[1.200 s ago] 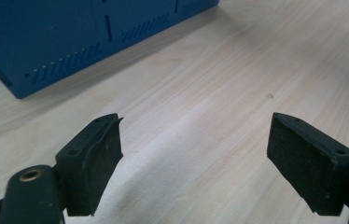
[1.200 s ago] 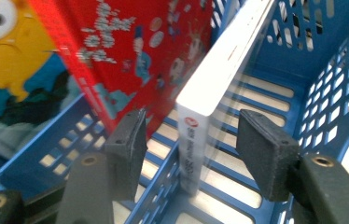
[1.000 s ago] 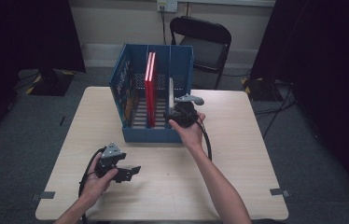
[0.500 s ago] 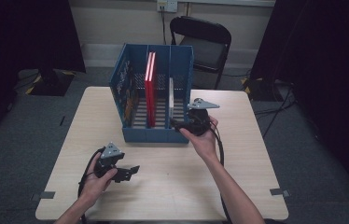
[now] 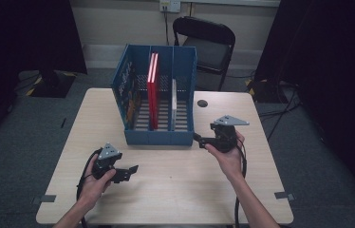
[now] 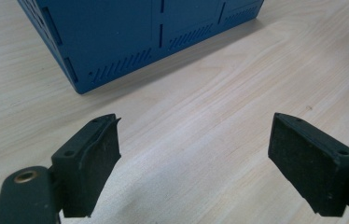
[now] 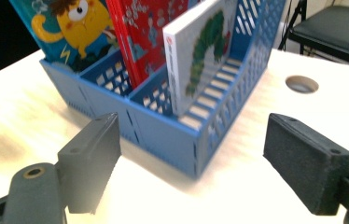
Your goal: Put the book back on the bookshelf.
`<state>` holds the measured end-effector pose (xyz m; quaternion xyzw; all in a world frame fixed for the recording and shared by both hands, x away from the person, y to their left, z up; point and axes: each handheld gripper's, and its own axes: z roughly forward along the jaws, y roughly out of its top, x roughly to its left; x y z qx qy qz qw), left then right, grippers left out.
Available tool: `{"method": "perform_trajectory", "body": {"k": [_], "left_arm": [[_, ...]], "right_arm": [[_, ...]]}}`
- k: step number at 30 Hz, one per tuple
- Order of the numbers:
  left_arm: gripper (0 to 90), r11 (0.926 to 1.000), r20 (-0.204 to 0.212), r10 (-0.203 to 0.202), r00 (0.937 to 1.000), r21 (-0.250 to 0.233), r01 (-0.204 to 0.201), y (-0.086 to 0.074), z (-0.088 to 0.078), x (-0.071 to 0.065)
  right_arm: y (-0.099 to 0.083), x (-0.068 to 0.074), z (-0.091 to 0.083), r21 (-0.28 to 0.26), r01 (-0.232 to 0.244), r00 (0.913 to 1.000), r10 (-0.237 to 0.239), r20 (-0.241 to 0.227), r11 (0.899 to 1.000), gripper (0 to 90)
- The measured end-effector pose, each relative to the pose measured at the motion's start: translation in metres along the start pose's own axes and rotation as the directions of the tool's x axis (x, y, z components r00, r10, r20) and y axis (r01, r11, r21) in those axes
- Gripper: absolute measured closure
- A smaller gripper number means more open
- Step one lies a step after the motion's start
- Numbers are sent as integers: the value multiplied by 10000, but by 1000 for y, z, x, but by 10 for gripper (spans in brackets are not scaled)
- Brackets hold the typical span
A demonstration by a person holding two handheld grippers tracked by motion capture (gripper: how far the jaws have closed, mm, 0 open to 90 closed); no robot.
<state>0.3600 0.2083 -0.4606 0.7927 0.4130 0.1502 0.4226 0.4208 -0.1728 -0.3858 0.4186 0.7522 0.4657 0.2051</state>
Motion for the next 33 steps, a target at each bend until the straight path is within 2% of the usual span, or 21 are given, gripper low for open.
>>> {"method": "perform_trajectory", "body": {"k": [3, 8, 10, 13, 15, 17, 19, 20, 22, 23, 24, 25, 26, 28, 30, 31, 33], "left_arm": [[163, 10000, 23, -7, 10000, -14, 7, 0, -2, -1], [162, 10000, -46, -22, 10000, 48, 23, 0, -2, 1], [162, 9999, -48, -115, 9999, 48, 115, 0, -2, 2], [162, 9998, -138, -156, 9998, 84, 157, -1, -2, 3], [161, 9994, -174, -275, 9995, 208, 279, -1, 0, 4], [161, 9992, -287, -142, 9995, 363, 153, -2, 0, 6], [161, 9991, -352, -220, 9991, 364, 233, -3, 2, 7], [161, 9989, -381, -246, 9990, 402, 261, -3, 1, 8], [161, 9989, -462, -218, 9987, 414, 238, -3, 2, 10], [161, 9984, -416, -230, 9989, 509, 251, -4, 2, 11], [161, 9978, -527, -214, 9984, 613, 247, -5, 5, 13], [161, 9978, -527, -214, 9984, 613, 247, -5, 5, 13], [161, 9975, -549, -259, 9982, 647, 294, -6, 6, 13], [162, 9971, -816, -321, 9961, 668, 376, -7, 6, 14], [162, 9972, -807, -401, 9959, 604, 451, -8, 4, 15], [162, 9969, -803, -455, 9957, 604, 505, -8, 3, 16], [162, 9969, -898, -393, 9952, 637, 451, -8, 3, 17]], "right_arm": [[-11, -5, -13, 306, 0, 10000, -2, 54, 9995, 179], [-29, -14, -35, 387, -34, 9995, 21, 323, 9992, 180], [-44, -23, -47, 450, -262, 9984, 239, 518, 9986, 176], [-54, -30, -53, 599, -394, 9968, 351, 720, 9974, 174], [-65, -37, -57, 739, -645, 9948, 582, 840, 9952, 169], [-77, -49, -62, 852, -985, 9904, 893, 1056, 9915, 168], [-81, -53, -63, 865, -1020, 9890, 917, 1164, 9910, 168], [-92, -62, -64, 867, -1285, 9830, 1153, 1432, 9879, 164], [-95, -65, -64, 977, -1389, 9811, 1235, 1489, 9855, 155], [-104, -72, -61, 1342, -1226, 9743, 935, 2048, 9833, 154], [-109, -76, -60, 1455, -1538, 9707, 1219, 2071, 9773, 151], [-109, -76, -60, 1455, -1538, 9707, 1219, 2071, 9773, 151], [-111, -80, -60, 1563, -1848, 9672, 1513, 2038, 9703, 149], [-114, -82, -59, 1620, -1955, 9584, 1534, 2406, 9672, 156], [-115, -84, -58, 1749, -1981, 9557, 1505, 2530, 9645, 156], [-116, -83, -56, 1802, -1901, 9514, 1357, 2766, 9651, 156], [-118, -85, -53, 1981, -2016, 9496, 1419, 2794, 9592, 155]]}}
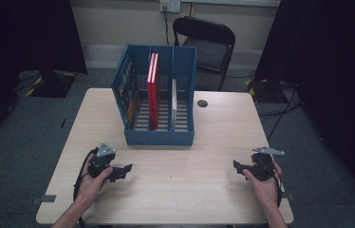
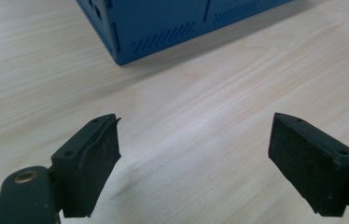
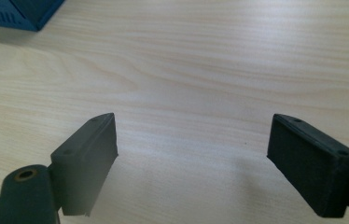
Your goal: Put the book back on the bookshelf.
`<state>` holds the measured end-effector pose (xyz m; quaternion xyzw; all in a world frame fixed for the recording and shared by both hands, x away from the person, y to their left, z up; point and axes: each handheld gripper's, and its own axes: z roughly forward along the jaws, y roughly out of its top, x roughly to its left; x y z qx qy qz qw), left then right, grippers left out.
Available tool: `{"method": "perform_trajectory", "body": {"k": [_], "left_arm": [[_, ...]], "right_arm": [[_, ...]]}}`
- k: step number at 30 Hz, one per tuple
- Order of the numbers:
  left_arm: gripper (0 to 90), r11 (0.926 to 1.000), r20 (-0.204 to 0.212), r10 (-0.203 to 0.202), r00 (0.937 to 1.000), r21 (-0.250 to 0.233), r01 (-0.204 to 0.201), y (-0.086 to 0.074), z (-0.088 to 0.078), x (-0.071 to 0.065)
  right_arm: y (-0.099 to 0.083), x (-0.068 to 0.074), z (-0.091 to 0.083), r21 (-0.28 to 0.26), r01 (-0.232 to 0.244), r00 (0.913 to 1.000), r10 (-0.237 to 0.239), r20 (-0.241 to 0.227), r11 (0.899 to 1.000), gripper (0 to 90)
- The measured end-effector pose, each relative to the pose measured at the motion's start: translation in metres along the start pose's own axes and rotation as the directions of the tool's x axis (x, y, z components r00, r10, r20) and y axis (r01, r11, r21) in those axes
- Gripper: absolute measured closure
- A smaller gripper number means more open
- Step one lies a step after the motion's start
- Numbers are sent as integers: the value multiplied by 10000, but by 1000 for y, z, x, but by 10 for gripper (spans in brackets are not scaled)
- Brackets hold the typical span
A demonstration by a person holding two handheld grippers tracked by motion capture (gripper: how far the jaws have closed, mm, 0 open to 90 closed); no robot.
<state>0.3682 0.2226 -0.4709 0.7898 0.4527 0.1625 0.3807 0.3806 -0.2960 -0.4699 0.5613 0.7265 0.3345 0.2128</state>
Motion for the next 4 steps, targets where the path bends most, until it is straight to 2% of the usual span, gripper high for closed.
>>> {"method": "perform_trajectory", "body": {"k": [2, 4], "left_arm": [[162, 9999, -25, -111, 9999, -86, 111, -1, 1, 1], [162, 9999, -71, -107, 9999, 22, 107, -2, 3, 3]], "right_arm": [[-1, 1, 4, 128, 77, 9999, -79, 134, 9999, 155], [-1, 2, 8, 271, 143, 9998, -146, 136, 9995, 153]]}}
